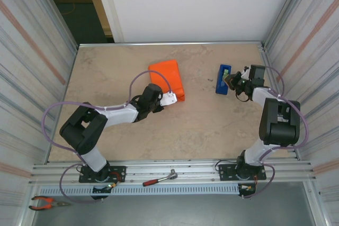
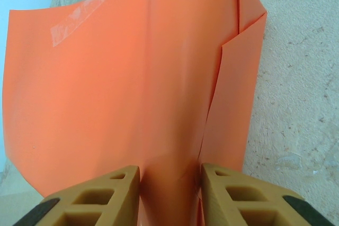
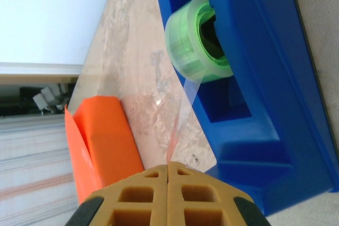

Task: Wrap the gift box in paper
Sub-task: Tear off the tape with the cutter.

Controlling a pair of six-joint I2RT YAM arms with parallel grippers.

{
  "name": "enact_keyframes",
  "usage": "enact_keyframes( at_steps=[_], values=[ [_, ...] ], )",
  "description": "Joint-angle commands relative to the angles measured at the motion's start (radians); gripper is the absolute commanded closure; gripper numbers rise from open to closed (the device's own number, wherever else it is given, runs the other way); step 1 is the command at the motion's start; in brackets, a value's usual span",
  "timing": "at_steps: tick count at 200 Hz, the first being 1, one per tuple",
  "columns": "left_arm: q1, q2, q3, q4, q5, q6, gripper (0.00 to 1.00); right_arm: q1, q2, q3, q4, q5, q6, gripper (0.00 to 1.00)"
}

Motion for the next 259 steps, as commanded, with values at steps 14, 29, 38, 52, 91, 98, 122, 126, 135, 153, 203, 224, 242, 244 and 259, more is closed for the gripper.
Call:
enact_keyframes(
  at_steps=[14,29,38,52,91,98,122,126,135,153,203,224,242,244,259],
  values=[
    [0.010,0.029,-0.010,-0.038,-0.024,-0.024,0.66,0.015,-0.068,-0.043,0.008,-0.027,0.024,1.00],
    [0.009,0.029,-0.010,-0.038,-0.025,-0.024,0.66,0.016,-0.084,-0.065,0.011,-0.021,0.028,1.00],
    [0.008,0.030,-0.010,-0.038,-0.025,-0.024,0.66,0.018,-0.094,-0.076,0.014,-0.017,0.031,1.00],
    [0.009,0.029,-0.010,-0.038,-0.026,-0.024,0.66,0.018,-0.106,-0.094,0.018,-0.011,0.034,1.00],
    [0.009,0.030,-0.010,-0.040,-0.024,-0.024,0.66,0.021,-0.137,-0.149,0.027,0.008,0.038,1.00],
    [0.009,0.030,-0.010,-0.040,-0.024,-0.024,0.66,0.019,-0.141,-0.160,0.029,0.010,0.037,1.00],
    [0.009,0.030,-0.011,-0.040,-0.024,-0.025,0.66,0.019,-0.154,-0.190,0.038,0.018,0.039,1.00],
    [0.009,0.030,-0.010,-0.040,-0.024,-0.025,0.66,0.018,-0.155,-0.194,0.040,0.018,0.039,1.00],
    [0.009,0.031,-0.010,-0.041,-0.024,-0.024,0.66,0.017,-0.158,-0.203,0.044,0.021,0.040,1.00],
    [0.009,0.030,-0.010,-0.042,-0.024,-0.024,0.66,0.013,-0.157,-0.216,0.052,0.020,0.042,1.00],
    [0.008,0.031,-0.010,-0.043,-0.028,-0.024,0.66,0.001,-0.123,-0.234,0.070,0.032,0.039,1.00],
    [0.006,0.031,-0.012,-0.042,-0.027,-0.023,0.66,-0.003,-0.094,-0.240,0.090,0.041,0.044,1.00],
    [0.006,0.031,-0.011,-0.041,-0.027,-0.023,0.66,-0.004,-0.068,-0.243,0.105,0.049,0.046,1.00],
    [0.005,0.031,-0.012,-0.041,-0.027,-0.023,0.66,-0.004,-0.067,-0.244,0.105,0.049,0.046,1.00],
    [0.006,0.034,-0.011,-0.040,-0.027,-0.023,0.66,-0.004,-0.038,-0.243,0.121,0.055,0.049,1.00]
  ],
)
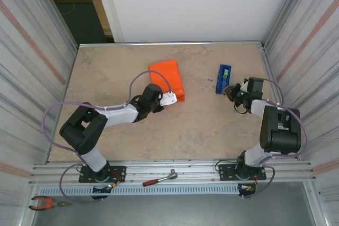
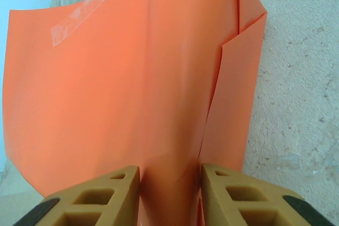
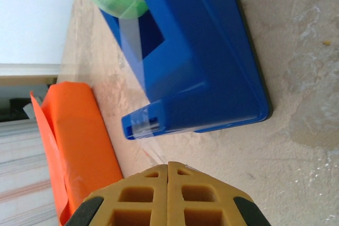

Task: Wrap the gift box in paper
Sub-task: Tear off the tape with the cutter.

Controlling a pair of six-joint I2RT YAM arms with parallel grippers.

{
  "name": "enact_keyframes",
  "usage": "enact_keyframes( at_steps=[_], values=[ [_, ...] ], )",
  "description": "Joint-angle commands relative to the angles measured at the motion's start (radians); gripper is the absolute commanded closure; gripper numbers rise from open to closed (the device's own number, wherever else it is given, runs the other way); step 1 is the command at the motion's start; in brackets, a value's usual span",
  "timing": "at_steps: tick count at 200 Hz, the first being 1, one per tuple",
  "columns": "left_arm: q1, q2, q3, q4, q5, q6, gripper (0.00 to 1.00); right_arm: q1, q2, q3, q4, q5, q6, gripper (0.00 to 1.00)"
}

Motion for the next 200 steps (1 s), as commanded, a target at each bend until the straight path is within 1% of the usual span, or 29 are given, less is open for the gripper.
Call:
enact_keyframes(
  at_steps=[1,56,77,103,130,158,186,200],
  values=[
    [0.006,0.033,-0.011,-0.040,-0.025,-0.023,0.66,-0.003,0.041,-0.018,0.001,0.002,0.020,1.00],
    [0.005,0.036,-0.010,-0.041,-0.029,-0.020,0.66,0.001,0.156,-0.017,0.084,-0.002,0.071,1.00],
    [0.005,0.035,-0.013,-0.038,-0.030,-0.018,0.66,0.002,0.203,-0.024,0.147,-0.024,0.107,1.00],
    [0.005,0.038,-0.013,-0.037,-0.030,-0.018,0.66,0.015,0.224,-0.025,0.191,-0.051,0.129,1.00],
    [0.005,0.037,-0.013,-0.037,-0.030,-0.018,0.66,0.024,0.191,-0.030,0.192,-0.063,0.124,1.00],
    [0.004,0.036,-0.014,-0.037,-0.031,-0.018,0.66,0.048,0.121,-0.032,0.164,-0.087,0.099,1.00],
    [0.005,0.031,-0.017,-0.037,-0.032,-0.018,0.66,0.117,0.041,-0.016,0.082,-0.085,0.024,1.00],
    [0.005,0.034,-0.015,-0.038,-0.031,-0.018,0.66,0.161,0.010,-0.020,0.083,-0.074,0.005,1.00]
  ],
)
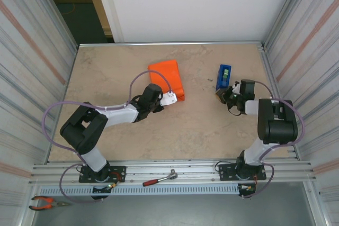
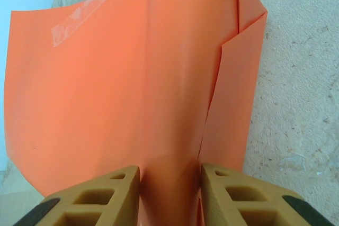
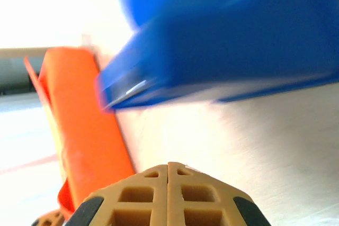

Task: Wrap the gift box in paper
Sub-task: Tear off the tape with the cutter, then wrap the gift box with the wrapping paper.

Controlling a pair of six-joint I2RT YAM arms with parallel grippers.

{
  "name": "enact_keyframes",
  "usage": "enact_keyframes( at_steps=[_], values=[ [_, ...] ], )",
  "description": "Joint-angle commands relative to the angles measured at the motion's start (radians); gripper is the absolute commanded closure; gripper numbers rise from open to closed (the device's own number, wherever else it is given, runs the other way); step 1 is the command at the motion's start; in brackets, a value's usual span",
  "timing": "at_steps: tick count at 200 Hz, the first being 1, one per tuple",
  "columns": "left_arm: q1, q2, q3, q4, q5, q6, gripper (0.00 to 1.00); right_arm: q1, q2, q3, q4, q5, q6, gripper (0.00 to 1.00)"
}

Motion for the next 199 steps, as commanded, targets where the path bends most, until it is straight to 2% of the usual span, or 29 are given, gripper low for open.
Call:
enact_keyframes(
  at_steps=[1,51,88,139,199],
  values=[
    [0.005,0.031,-0.016,-0.044,-0.024,-0.018,0.66,0.065,-0.072,0.009,-0.048,0.003,-0.066,1.00],
    [0.005,0.031,-0.015,-0.046,-0.024,-0.017,0.66,0.299,-0.081,-0.001,0.062,0.057,-0.170,1.00],
    [0.005,0.031,-0.015,-0.046,-0.024,-0.019,0.66,0.419,-0.012,-0.056,0.324,0.097,-0.175,1.00],
    [0.005,0.030,-0.016,-0.047,-0.027,-0.019,0.66,0.524,0.099,-0.093,0.621,0.152,-0.174,1.00],
    [0.005,0.023,-0.021,-0.047,-0.034,-0.012,0.66,0.586,0.215,-0.103,0.834,0.225,-0.143,1.00]
  ],
)
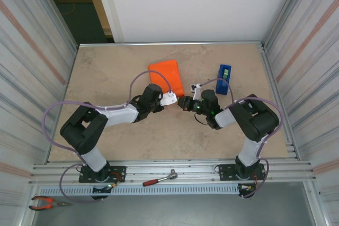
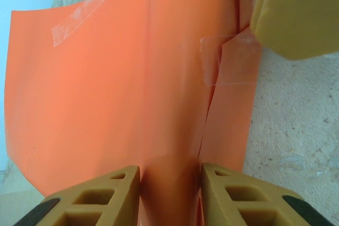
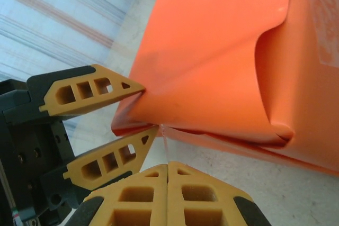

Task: Wrap the gift box in paper
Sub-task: Wrap the gift box with the wrapping paper.

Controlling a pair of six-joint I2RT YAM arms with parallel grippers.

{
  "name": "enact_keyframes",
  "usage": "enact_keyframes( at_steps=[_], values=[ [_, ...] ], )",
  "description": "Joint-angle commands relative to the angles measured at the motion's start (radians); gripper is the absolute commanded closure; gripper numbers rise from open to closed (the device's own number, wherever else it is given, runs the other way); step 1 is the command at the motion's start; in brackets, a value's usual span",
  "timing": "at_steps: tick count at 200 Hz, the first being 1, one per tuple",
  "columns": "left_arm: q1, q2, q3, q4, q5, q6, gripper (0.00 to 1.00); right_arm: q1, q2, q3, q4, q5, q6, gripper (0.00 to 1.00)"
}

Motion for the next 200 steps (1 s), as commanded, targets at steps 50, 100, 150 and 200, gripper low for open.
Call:
enact_keyframes(
  at_steps=[50,100,150,200],
  values=[
    [0.006,0.023,-0.021,-0.049,-0.029,-0.015,0.66,0.038,0.141,-0.004,0.288,0.052,0.043,1.00],
    [0.005,0.024,-0.021,-0.048,-0.029,-0.015,0.66,0.052,0.161,0.022,0.297,0.064,0.047,1.00],
    [0.004,0.025,-0.023,-0.049,-0.029,-0.015,0.66,0.055,0.191,0.041,0.318,0.068,0.064,1.00],
    [0.004,0.031,-0.023,-0.047,-0.029,-0.017,0.66,0.055,0.213,0.061,0.319,0.067,0.074,1.00]
  ],
)
